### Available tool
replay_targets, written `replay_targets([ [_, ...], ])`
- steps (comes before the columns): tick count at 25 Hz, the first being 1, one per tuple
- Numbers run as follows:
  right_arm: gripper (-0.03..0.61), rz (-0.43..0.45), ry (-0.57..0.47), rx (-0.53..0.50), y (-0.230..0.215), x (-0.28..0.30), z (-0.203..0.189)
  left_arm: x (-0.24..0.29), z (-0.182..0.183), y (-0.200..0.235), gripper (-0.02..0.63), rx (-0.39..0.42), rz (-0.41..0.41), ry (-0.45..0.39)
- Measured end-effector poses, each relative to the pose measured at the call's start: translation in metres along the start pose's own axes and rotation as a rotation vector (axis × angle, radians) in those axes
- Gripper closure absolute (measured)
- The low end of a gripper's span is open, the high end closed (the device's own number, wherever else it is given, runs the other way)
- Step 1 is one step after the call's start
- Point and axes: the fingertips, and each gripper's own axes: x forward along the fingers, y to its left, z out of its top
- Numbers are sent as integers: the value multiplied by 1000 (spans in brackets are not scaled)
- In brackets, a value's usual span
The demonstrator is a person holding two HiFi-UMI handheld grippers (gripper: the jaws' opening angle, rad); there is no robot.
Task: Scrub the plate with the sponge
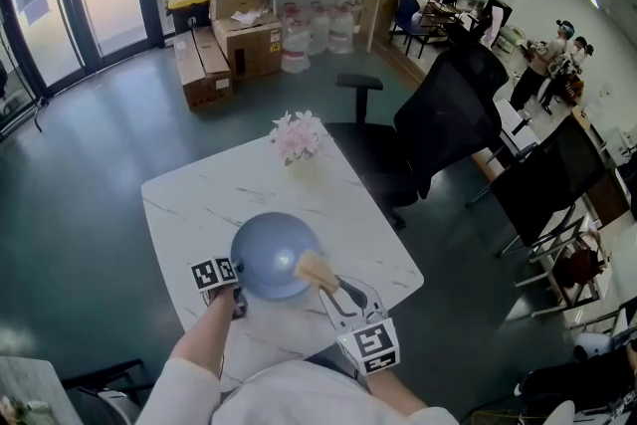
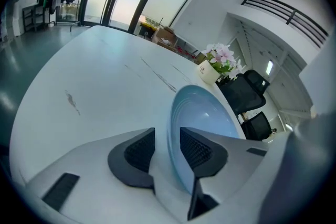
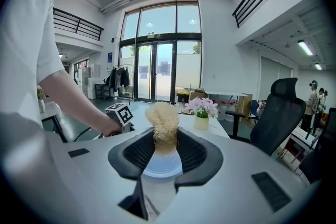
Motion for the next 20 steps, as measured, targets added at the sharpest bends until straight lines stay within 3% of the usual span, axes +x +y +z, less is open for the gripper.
replay_targets([
  [2, 439, 2, 1, 0, 1, 0, 0, -2, 0, -2, 448, -22, -32, -7],
  [10, 439, 21, -9, -11, 6, 2, 4, -15, 6, -5, 428, -26, -73, -41],
  [16, 439, 22, -10, -12, 9, 3, 5, -40, 24, -5, 430, 69, -45, -131],
  [20, 439, 23, -10, -11, 11, 3, 4, -63, 32, -25, 458, 81, -137, -197],
])
